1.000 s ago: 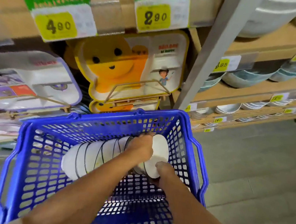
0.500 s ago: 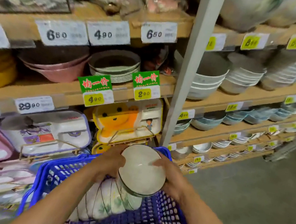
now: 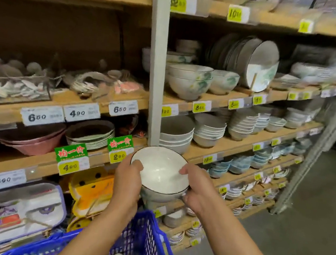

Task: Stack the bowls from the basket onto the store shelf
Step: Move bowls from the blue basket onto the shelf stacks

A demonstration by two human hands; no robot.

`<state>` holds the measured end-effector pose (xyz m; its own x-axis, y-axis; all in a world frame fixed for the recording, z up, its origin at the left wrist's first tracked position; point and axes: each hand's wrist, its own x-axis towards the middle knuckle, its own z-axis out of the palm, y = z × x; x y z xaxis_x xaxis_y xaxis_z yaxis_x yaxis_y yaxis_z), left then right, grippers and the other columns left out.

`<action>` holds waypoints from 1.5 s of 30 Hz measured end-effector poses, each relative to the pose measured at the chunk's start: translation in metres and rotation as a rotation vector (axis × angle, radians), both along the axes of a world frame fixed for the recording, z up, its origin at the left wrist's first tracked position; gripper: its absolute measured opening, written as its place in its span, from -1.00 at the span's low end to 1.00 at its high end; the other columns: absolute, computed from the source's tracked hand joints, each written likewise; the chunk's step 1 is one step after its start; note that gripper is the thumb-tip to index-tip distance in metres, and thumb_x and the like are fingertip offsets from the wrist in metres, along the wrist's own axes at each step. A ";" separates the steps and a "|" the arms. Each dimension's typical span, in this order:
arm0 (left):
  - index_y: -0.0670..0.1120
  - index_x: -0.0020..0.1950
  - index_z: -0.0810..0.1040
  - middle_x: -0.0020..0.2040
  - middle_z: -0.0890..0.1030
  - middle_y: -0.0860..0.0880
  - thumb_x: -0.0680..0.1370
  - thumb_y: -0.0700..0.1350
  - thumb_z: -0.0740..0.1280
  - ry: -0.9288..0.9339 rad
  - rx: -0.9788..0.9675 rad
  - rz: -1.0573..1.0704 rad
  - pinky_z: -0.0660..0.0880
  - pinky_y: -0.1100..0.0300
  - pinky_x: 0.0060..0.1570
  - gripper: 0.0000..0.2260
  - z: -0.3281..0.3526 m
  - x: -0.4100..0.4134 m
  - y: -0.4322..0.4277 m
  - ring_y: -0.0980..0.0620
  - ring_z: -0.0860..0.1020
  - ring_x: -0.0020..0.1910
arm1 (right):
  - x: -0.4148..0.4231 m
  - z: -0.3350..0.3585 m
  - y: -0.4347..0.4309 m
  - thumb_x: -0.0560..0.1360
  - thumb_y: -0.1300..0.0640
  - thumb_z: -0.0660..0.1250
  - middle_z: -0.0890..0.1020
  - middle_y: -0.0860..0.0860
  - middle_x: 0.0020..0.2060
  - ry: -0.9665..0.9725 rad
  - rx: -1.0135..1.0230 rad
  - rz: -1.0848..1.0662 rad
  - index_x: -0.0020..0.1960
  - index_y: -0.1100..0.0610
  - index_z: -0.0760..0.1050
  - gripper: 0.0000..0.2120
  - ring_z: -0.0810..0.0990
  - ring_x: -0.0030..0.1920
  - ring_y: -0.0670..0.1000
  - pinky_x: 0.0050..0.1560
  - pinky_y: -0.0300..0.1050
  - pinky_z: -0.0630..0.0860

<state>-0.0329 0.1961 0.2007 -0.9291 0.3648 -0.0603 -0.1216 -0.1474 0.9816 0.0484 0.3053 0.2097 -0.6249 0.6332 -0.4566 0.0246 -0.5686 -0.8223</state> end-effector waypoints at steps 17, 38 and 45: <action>-0.10 -0.18 0.54 -0.29 0.60 -0.06 0.46 -0.28 0.19 -0.202 0.246 -0.036 0.46 0.23 -0.46 -0.85 0.121 0.153 0.211 -0.08 0.55 -0.29 | 0.169 0.106 0.209 0.49 0.23 0.10 0.58 0.09 0.14 0.118 0.430 0.122 0.24 -0.01 0.48 -0.61 0.51 0.02 0.13 -0.23 -0.11 0.42; -0.16 0.03 0.54 0.01 0.63 -0.17 0.41 -0.25 0.18 -0.182 0.255 -0.158 0.56 0.04 -0.14 -0.75 0.167 0.062 0.333 -0.16 0.59 -0.07 | 0.072 0.139 0.316 0.51 0.23 0.07 0.51 0.04 0.27 0.349 0.515 -0.113 0.37 0.03 0.42 -0.54 0.47 0.25 0.08 0.28 0.09 0.46; -0.12 -0.01 0.50 0.01 0.58 -0.15 0.47 -0.26 0.18 -0.055 0.216 -0.153 0.55 0.07 -0.16 -0.83 0.182 0.015 0.348 -0.12 0.56 -0.05 | 0.019 0.158 0.344 0.49 0.21 0.09 0.60 0.10 0.10 0.386 0.329 -0.095 -0.03 -0.01 0.55 -0.72 0.54 0.14 0.16 0.15 0.11 0.51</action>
<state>-0.0178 0.5442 0.3826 -0.8595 0.5108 -0.0145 -0.2107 -0.3283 0.9208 0.0669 0.6489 0.3680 -0.6411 0.7669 0.0294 -0.3556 -0.2629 -0.8969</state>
